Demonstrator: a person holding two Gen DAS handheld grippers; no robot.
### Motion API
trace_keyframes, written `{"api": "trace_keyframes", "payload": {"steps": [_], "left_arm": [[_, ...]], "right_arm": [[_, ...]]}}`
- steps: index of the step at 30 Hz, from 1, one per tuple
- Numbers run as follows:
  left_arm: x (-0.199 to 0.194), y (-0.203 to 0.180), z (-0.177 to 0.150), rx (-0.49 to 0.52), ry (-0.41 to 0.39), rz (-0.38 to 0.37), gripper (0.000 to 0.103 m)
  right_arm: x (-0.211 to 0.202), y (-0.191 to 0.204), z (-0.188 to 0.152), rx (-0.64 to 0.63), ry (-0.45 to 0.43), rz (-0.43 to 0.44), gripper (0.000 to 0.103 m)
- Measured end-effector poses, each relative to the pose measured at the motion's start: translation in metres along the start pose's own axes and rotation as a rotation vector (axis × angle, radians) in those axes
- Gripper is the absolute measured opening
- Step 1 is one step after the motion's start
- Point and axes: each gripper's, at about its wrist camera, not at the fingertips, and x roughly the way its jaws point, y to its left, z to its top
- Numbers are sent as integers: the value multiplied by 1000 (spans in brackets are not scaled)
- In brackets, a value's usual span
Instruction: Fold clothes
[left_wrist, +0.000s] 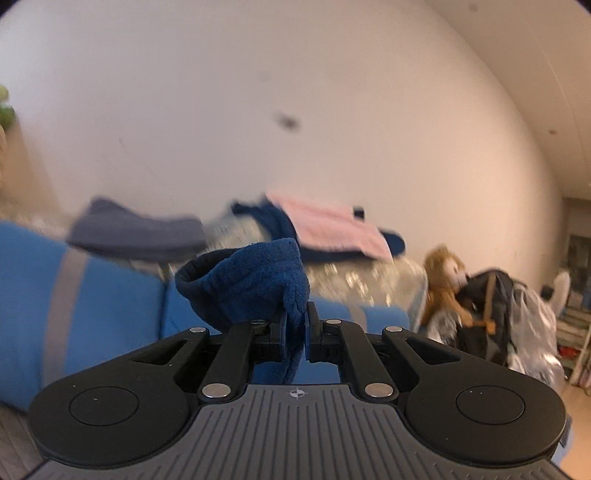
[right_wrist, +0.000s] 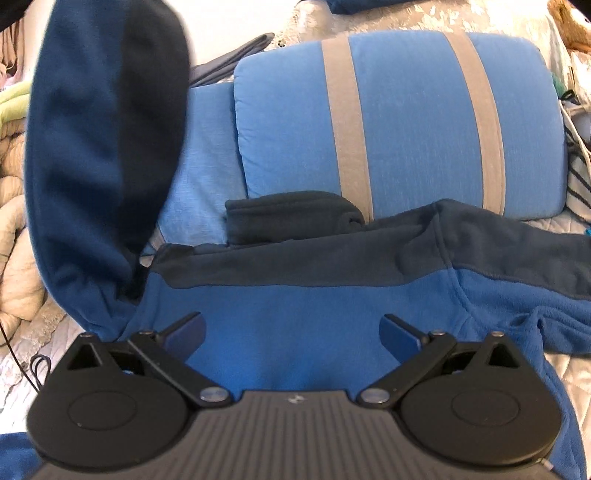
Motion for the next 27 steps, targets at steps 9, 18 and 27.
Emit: {"api": "trace_keyframes", "payload": {"steps": [9,18,27], "left_arm": [[16,-33,-49,76,122,-49,83],[-3,12,-63,12,150,81,90],[-21,75,-138,-136,244,363,103]], "right_arm": [[2,-2,0,7,14,0,103],[4,-2,0,19,28,-5,103],[9,-3,-4,3,59,-40,103]]}}
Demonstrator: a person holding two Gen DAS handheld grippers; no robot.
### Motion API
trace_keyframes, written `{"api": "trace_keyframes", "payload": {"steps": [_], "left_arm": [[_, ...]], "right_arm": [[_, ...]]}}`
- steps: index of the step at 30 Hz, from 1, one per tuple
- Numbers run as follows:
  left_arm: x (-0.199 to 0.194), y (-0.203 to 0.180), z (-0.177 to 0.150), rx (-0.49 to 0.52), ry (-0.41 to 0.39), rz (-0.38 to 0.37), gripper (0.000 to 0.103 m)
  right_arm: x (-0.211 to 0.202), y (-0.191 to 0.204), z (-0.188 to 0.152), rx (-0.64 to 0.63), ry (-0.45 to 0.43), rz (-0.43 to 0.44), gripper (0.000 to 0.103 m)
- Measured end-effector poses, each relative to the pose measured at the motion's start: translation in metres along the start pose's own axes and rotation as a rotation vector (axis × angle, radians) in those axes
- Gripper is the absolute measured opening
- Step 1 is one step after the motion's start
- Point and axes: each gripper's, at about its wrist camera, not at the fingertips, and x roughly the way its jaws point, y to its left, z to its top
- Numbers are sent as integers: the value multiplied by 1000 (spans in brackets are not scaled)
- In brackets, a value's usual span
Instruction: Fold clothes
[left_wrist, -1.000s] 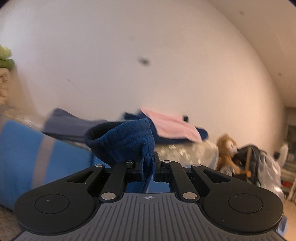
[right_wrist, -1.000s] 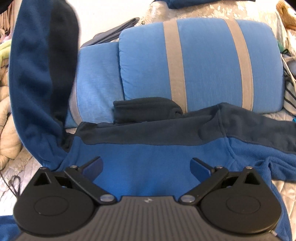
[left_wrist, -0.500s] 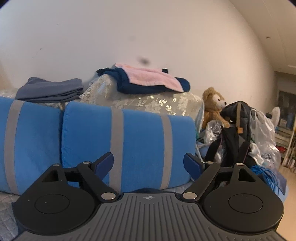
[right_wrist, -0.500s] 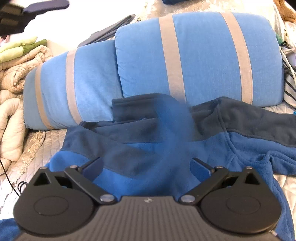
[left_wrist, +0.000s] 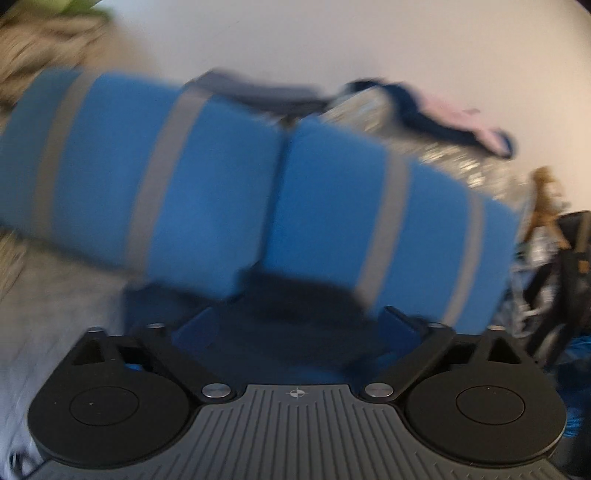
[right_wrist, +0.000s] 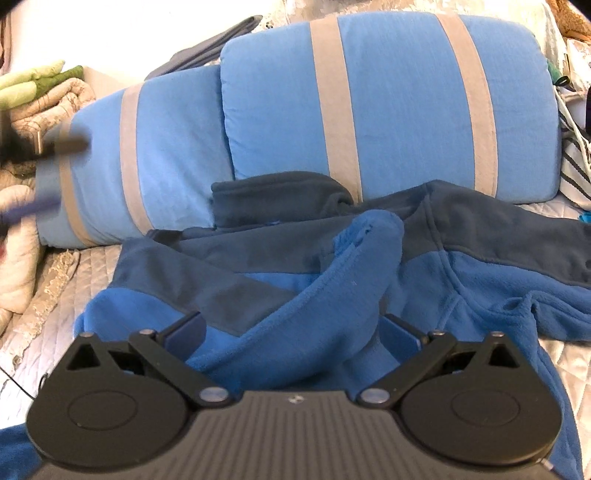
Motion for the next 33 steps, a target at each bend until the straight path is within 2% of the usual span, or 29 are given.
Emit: {"api": "trace_keyframes", "payload": {"steps": [5,7,9,15,23,27,33], "left_arm": [[11,41,-34,-155,40,82,103],[15,55,-36,-262,112,129,103],[12,66,-34,-332,90,93,103],[13,71,-33,-370,100,21,103],[12,83,-35,-458,90,-11,103],[12,81,-34,-447,87,-14,103],[11,79,-33,-435,91,-32,103]], "right_arm": [[4,2,-2,-20,22,-20,103],[4,3,-3,-29,26,-23,103],[5,4,-4,-38,31,-28,103],[3,4,-4,-50,22,-41,103],[-6,2,-6,-78,82,-128,103],[-16,4,-1,-196,140,-137,103],[-16,-8,19,-543,144,-155,103]]}}
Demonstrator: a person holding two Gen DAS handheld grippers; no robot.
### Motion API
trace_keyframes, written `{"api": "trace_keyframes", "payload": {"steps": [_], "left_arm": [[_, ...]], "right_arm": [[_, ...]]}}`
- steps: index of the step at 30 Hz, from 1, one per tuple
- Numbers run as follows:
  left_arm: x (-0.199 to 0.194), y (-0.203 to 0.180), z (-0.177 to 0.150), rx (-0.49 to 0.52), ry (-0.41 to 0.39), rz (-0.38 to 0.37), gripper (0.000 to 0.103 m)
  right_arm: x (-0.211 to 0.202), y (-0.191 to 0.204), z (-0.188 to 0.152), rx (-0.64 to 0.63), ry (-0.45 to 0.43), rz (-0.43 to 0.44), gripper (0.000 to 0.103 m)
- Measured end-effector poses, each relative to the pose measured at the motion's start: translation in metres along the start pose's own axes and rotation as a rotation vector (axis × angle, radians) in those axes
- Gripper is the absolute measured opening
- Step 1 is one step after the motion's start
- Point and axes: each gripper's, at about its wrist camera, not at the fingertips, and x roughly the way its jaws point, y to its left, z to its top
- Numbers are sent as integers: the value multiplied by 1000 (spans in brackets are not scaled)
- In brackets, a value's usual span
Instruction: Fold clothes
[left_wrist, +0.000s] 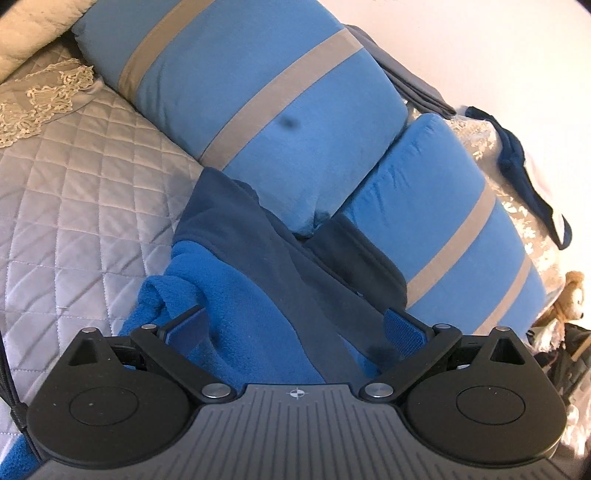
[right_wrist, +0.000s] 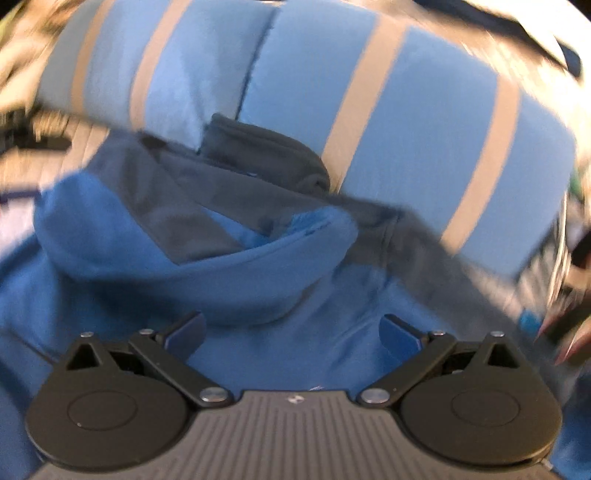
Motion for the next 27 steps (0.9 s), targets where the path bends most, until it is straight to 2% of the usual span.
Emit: {"api": "trace_keyframes", "payload": {"steps": [4,7,10,12,15,18,21,27], "left_arm": [[-1,-2,1,17,-6,-8,103],[0,-4,1,26,-1,-12,103],[2,-4,1,22,10,-15,103],[3,-4,1,21,15,-14,103],[4,-4,1,22,18,-14,103],[5,-3,1,21,23,-12,103],[6,-4,1,26,28,-13,103],[6,-2,0,26,33,-10,103]], "right_arm": [[18,-22,1,-217,-58,-30,103],[28,-25,3,-455,-118,-32,103],[39,-17,4,-707,-129,-68,103],[44,-10,4,-841,-139,-56,103],[49,1,6,-985,-143,12,103],[53,11,11,-1057,-125,100,103],[58,22,17,-1062,-96,177,103],[70,27,29,-891,21,332,103]]}}
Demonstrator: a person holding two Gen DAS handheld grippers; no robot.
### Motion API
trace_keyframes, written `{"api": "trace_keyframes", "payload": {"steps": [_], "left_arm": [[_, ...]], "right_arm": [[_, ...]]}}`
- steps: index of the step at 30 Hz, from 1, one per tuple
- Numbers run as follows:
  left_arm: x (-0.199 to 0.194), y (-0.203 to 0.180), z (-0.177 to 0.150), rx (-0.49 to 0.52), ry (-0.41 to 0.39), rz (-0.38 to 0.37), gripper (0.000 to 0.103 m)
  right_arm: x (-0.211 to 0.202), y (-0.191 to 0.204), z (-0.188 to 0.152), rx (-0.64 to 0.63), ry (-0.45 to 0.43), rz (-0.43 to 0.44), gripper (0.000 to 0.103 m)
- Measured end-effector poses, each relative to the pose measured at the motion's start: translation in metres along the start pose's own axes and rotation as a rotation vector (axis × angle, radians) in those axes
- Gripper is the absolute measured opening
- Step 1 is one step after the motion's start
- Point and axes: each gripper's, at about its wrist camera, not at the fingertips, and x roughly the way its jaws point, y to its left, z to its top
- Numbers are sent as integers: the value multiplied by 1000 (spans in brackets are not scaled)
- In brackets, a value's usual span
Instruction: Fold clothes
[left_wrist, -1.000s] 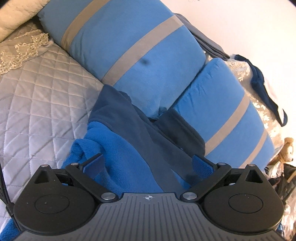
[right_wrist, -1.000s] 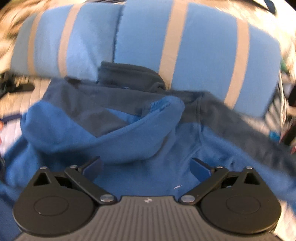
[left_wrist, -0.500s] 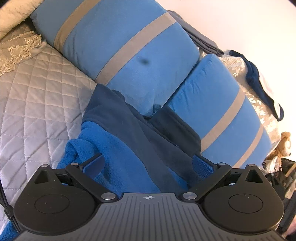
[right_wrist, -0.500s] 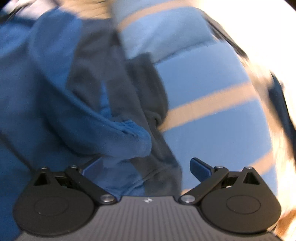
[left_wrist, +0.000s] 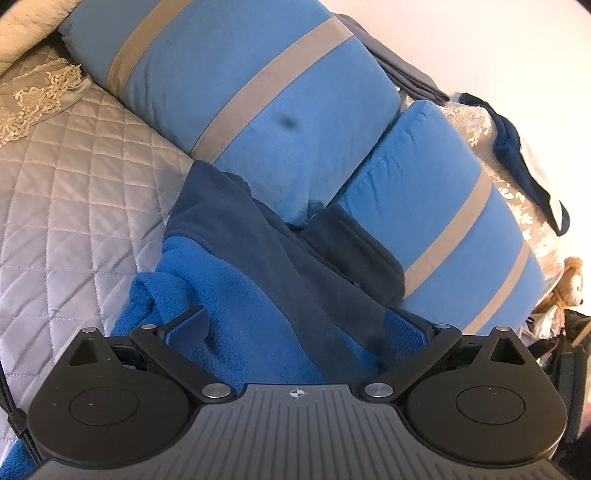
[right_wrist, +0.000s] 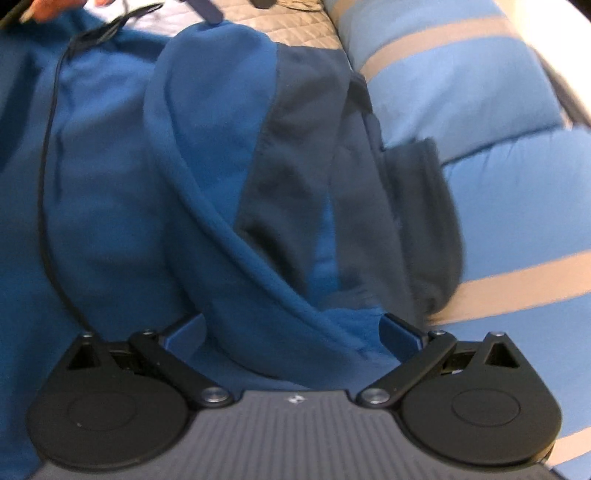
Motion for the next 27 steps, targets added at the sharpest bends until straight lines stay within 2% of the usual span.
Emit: {"api": "trace_keyframes", "payload": {"steps": [3,4,6,8,11,13,16,20,22,27], "left_arm": [[0,0,0,-2,1,-1,103],[0,0,0,-2,2,-3,103],[0,0,-1,0,6,-4,103],[1,0,-1,2,9,-5,103],[1,0,-1,0,11,-4,103],[1,0,-1,0,12,-3,103],[1,0,-1,-1,13,1,103],[2,1,-1,-6,16,2,103],[3,1,-1,-4,18,3,103],[4,1,-1,0,24,8,103]], "right_arm": [[-2,5,-8,74,-2,33,101],[-4,7,-11,100,-6,38,97],[-10,10,-21,178,-22,63,88],[-19,14,-29,238,-48,90,71],[-27,21,-37,301,-84,100,54],[-31,23,-39,303,-108,71,55],[-31,9,-41,347,-150,-19,61],[-27,-34,-53,586,-197,-111,79],[-21,-56,-61,740,-216,-143,80],[3,-93,-79,1026,-250,-143,80]]}}
